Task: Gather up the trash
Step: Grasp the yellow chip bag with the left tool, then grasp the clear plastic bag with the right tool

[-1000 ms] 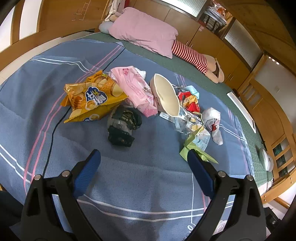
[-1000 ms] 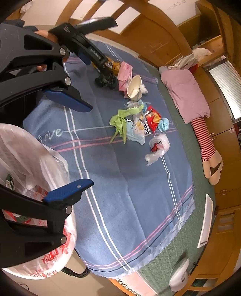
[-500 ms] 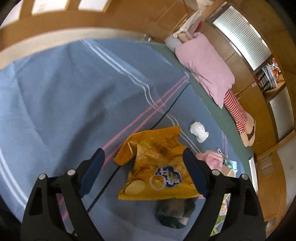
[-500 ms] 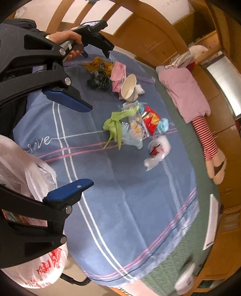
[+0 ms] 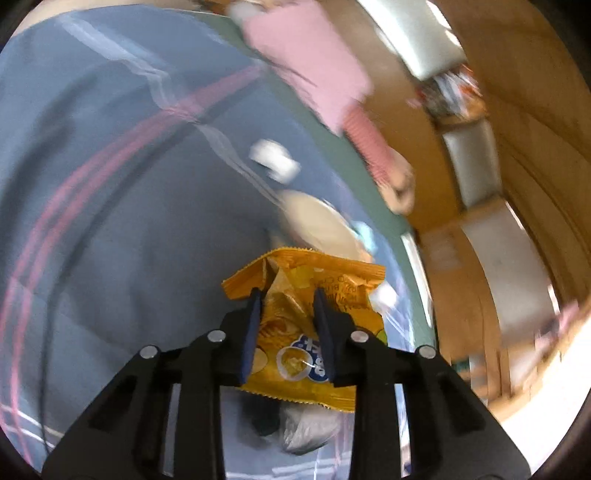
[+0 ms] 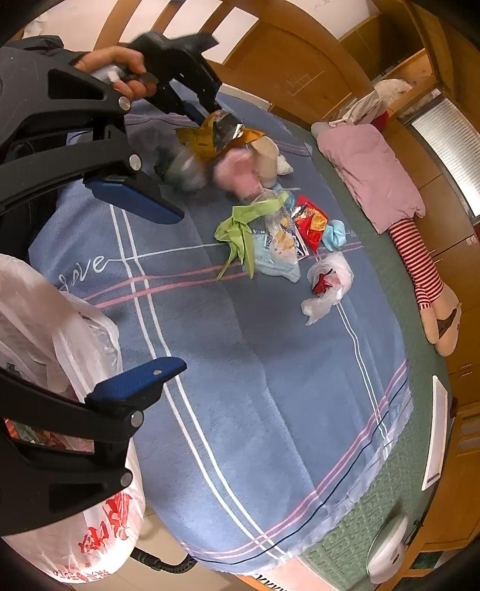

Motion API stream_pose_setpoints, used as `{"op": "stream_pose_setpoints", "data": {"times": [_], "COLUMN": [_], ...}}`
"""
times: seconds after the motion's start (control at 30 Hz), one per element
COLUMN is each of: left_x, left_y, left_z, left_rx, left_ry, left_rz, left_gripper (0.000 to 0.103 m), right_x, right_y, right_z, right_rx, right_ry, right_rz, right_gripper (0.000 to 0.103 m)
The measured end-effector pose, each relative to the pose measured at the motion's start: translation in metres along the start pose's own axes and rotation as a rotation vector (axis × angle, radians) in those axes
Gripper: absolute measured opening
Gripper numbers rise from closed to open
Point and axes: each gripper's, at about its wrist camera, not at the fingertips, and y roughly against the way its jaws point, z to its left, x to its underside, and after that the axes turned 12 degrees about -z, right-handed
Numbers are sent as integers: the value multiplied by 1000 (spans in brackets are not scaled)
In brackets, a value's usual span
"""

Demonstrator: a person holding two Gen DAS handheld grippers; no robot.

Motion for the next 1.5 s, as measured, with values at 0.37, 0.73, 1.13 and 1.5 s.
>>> {"op": "stream_pose_setpoints", "data": {"times": [0.37,0.73,1.13,1.5], "left_x": [2,-14,14,66], "left_y": [22,58,57,52], "left_z": [2,38,-17,-81], "left_rx": [-121,-215,-113,-92], "left_ry": [-25,80,-193,-573], "left_rz": [-112,-234,-186,-161], "left_gripper": [29,29,29,29], "right_x": [23,58,27,16], "right_y": [-46,-102,-33,-20], "right_z": [89,160,81,45], "right_rx": [-157,-135,-84,-26], "right_ry": [234,496,323,253], "right_rz": [81,122,-10,-30], "right_gripper": [75,53,44,44]}}
